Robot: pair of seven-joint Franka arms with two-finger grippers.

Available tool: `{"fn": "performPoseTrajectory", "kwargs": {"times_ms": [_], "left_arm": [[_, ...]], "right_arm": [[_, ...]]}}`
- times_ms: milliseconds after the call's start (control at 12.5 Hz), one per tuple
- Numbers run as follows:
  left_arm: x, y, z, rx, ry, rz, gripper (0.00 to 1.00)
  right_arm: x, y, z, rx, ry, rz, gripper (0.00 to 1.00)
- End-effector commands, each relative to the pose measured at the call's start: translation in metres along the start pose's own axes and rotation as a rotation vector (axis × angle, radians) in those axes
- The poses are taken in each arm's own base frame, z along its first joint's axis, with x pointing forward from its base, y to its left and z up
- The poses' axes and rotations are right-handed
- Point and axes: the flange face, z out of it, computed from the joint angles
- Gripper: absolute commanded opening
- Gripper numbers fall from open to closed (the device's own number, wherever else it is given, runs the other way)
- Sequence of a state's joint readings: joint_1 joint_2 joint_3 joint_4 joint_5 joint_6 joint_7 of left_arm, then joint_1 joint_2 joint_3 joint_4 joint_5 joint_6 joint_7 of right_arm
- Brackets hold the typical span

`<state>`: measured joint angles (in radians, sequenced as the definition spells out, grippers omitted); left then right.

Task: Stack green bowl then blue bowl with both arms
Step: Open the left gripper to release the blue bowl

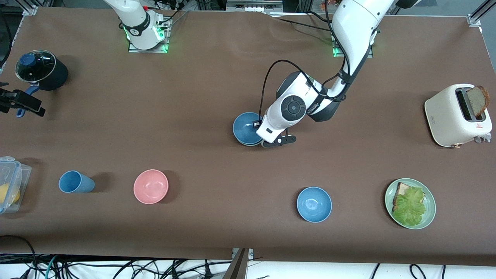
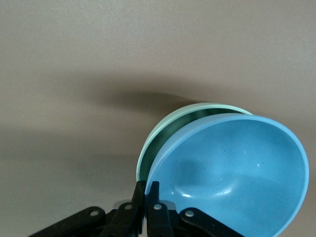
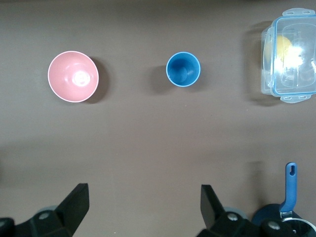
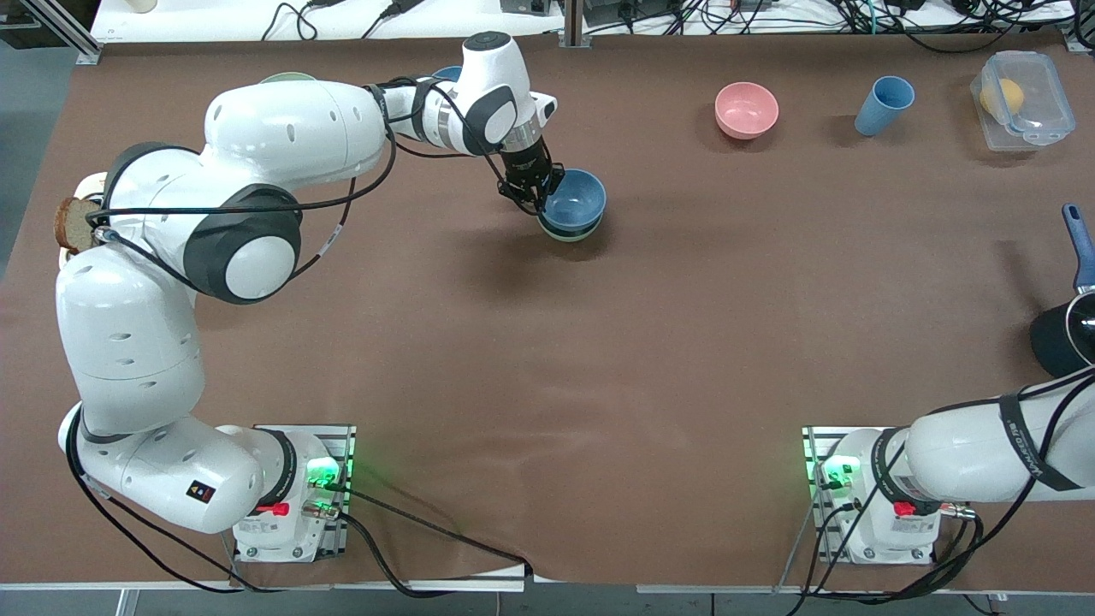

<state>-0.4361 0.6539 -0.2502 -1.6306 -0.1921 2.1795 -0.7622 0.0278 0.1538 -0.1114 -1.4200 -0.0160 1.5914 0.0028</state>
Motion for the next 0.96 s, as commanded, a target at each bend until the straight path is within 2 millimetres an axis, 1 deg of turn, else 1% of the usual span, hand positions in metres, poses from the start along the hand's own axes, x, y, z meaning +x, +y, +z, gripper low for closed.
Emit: {"fn": "performPoseTrajectory", "kwargs": {"times_ms": [0,80,160,241,401,561,642,722,802,882], "left_arm": [[0.002,0.0,-0.002,0.004,-0.006,-0.005,0.02],[0.002,0.0,-0.002,0.004,-0.006,-0.005,0.24],[0.002,-0.001,0.0,0.008,-0.008,-0.009,0.75],[0.001,-0.003,0.003,0.013,-0.012,-0.008,1.0],[0.001,-0.003,-0.003,0.01,-0.008,-0.013,1.0],[-0.003,-0.006,-0.027,0.018,-0.013,-0.012,1.0],[0.0,-0.015,-0.053,0.019,-0.011,-0.023,1.0],[0.007,-0.032,-0.086,0.017,-0.006,-0.04,1.0],[0.012,-0.05,-0.122,0.012,0.004,-0.066,1.0],[0.015,-0.072,-0.152,0.009,0.013,-0.095,1.0]], "right_arm": [[-0.002,0.0,-0.003,0.011,0.005,0.011,1.0],[-0.002,0.0,-0.003,0.011,0.005,0.012,1.0],[-0.002,0.0,-0.003,0.011,0.005,0.012,1.0],[-0.002,0.0,-0.003,0.011,0.005,0.012,1.0],[-0.002,0.0,-0.003,0.011,0.005,0.012,1.0],[-0.002,0.0,-0.003,0.011,0.005,0.014,1.0],[-0.002,0.0,-0.003,0.011,0.005,0.012,1.0],[-0.002,0.0,-0.003,0.011,0.005,0.014,1.0],[-0.002,0.0,-0.003,0.011,0.005,0.014,1.0],[-0.002,0.0,-0.003,0.011,0.005,0.014,1.0]]}}
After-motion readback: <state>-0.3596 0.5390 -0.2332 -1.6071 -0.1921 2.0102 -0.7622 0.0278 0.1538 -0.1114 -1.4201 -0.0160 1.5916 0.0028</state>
